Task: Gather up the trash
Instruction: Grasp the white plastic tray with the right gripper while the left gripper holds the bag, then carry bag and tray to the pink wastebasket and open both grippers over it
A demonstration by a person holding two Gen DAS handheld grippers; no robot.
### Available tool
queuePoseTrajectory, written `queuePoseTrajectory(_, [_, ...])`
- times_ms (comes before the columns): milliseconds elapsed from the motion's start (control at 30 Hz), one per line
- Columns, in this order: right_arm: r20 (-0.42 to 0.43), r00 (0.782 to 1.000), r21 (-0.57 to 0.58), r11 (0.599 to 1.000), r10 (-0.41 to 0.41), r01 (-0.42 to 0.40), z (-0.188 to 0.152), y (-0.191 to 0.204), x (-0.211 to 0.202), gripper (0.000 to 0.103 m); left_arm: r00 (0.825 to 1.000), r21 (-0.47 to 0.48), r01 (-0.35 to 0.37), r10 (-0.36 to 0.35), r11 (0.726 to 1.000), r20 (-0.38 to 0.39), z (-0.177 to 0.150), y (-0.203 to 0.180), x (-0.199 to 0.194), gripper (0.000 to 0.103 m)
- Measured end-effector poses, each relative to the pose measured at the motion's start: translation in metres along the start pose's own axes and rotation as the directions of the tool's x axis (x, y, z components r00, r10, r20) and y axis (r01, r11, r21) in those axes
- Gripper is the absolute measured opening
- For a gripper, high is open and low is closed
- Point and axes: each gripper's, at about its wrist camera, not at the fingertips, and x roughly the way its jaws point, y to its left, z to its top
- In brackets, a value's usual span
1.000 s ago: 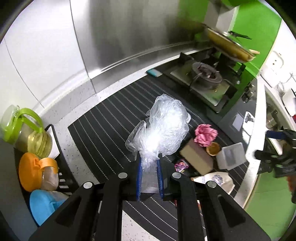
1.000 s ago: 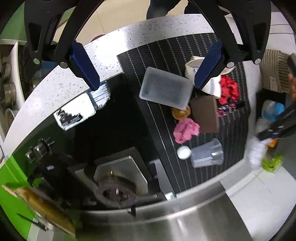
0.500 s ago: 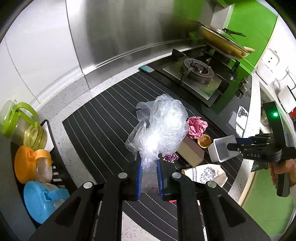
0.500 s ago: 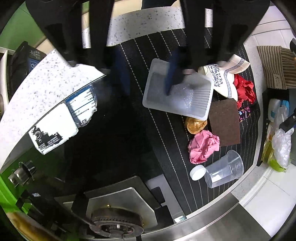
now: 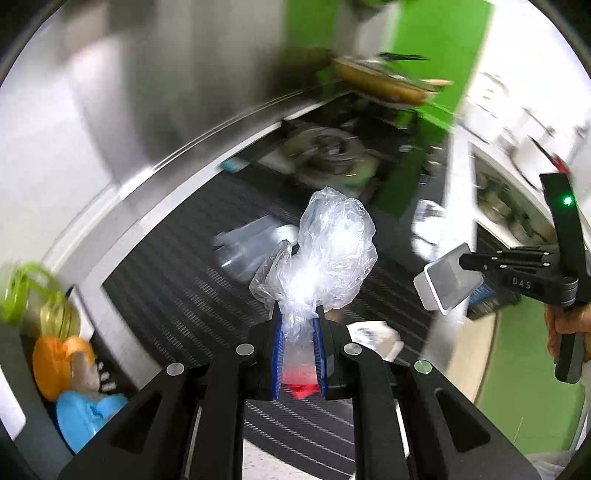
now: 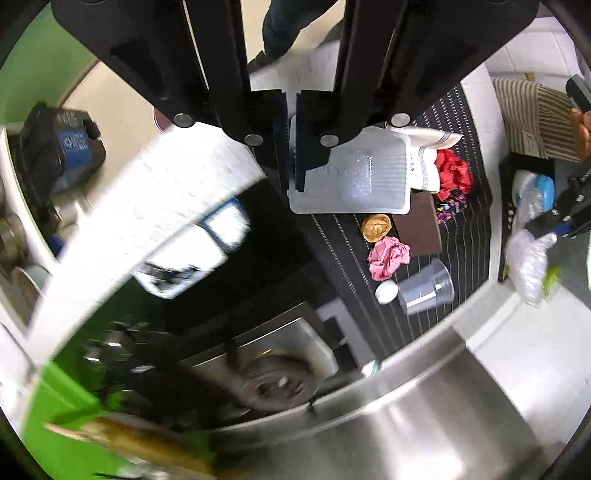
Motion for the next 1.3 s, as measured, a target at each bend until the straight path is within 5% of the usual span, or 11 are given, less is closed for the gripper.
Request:
queuePoseTrajectory(267, [0.120, 0.977, 0.236, 0.961, -0.175, 0.143, -0.099, -0.045, -0.101, 0.002, 0.979, 0.252, 0.200, -0.205, 0.947, -0.006, 0.005, -0.089, -0.009, 0.014])
queuePoseTrajectory(567, [0.070, 0.941, 0.449, 0.852, -0.332, 0.267, -0.214, -0.126, -0.144, 0.002, 0.931, 0.389, 0.363, -0.346, 0.847, -0.115, -0.029, -0.211, 0.019, 0.014])
queuePoseTrajectory(900, [0.016, 0.948, 0.469, 0.840, -0.319, 0.274, -0.276, -0.223, -0.095, 0.002, 0.925, 0.380, 0.368, -0.291, 0.849, -0.245, -0.082, -0.308, 0.140, 0.014])
queuePoseTrajectory(1300, [-0.026, 0.952, 0.493, 0.825, -0.304, 0.277, -0.326, -0.304, 0.034, 0.002, 0.888, 0.370, 0.407, -0.267, 0.835, -0.374, -0.145, -0.355, 0.338, 0.014])
